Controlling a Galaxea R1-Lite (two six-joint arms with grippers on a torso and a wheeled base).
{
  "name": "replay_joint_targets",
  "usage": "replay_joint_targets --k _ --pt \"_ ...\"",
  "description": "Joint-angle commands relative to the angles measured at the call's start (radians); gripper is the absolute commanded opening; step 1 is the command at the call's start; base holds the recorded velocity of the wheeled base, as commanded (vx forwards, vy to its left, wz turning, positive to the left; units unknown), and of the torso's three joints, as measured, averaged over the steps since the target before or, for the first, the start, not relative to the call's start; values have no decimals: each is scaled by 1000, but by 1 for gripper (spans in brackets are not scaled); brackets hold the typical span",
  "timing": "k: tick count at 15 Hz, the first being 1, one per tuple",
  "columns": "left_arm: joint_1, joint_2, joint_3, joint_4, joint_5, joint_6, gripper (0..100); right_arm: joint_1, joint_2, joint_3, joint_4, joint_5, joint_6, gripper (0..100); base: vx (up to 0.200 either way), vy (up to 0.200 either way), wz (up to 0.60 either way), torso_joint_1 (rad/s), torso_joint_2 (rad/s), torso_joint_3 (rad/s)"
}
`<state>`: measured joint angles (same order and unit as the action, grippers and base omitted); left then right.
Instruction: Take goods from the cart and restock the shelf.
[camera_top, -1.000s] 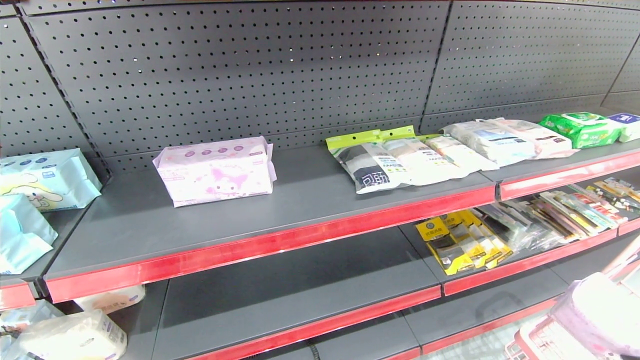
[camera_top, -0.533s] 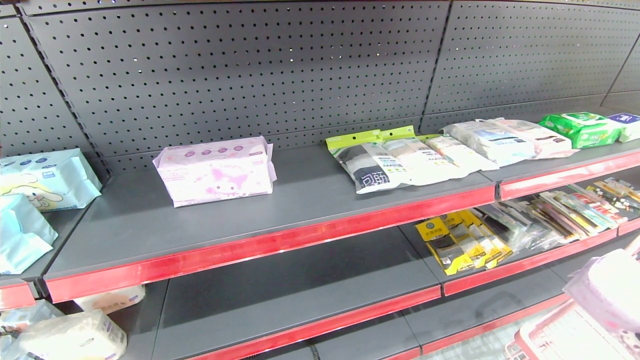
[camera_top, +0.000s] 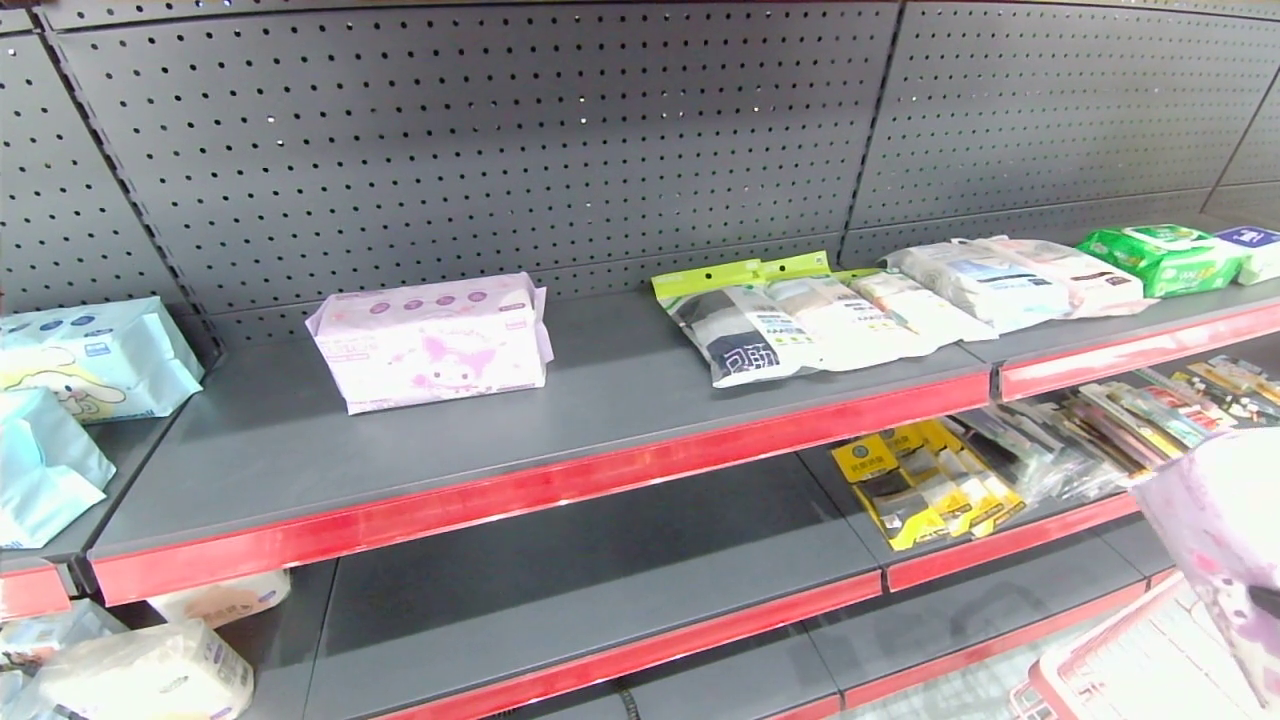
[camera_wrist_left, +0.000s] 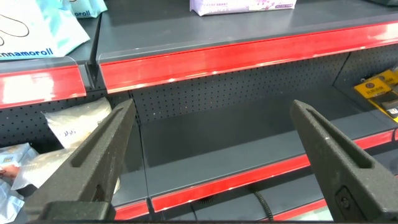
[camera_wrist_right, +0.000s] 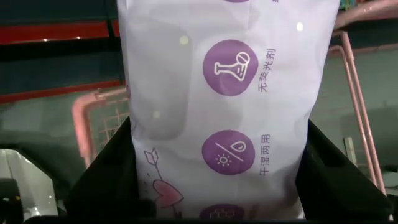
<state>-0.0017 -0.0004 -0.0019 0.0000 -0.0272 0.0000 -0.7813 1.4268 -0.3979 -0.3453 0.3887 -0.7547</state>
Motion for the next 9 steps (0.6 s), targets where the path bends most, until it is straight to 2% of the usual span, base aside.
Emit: replay_joint_targets --k 1,4,5,6,7,9 --pt "0 0 -1 0 0 0 100 289 -126 -4 -1 -119 189 0 0 0 0 0 0 0" --pt "0 0 -1 0 0 0 100 560 -197 -6 -1 -286 347 0 0 0 0 0 0 0" --pt "0 0 -1 0 0 0 100 579 -207 -4 -1 -306 350 0 0 0 0 0 0 0" --pt "0 0 0 0 0 0 100 639 -263 2 0 -426 353 0 0 0 0 0 0 0" --pt "0 0 0 0 0 0 100 642 -269 2 0 -435 354 0 0 0 0 0 0 0" --pt "0 0 0 0 0 0 100 735 -393 4 29 -521 423 0 0 0 0 0 0 0"
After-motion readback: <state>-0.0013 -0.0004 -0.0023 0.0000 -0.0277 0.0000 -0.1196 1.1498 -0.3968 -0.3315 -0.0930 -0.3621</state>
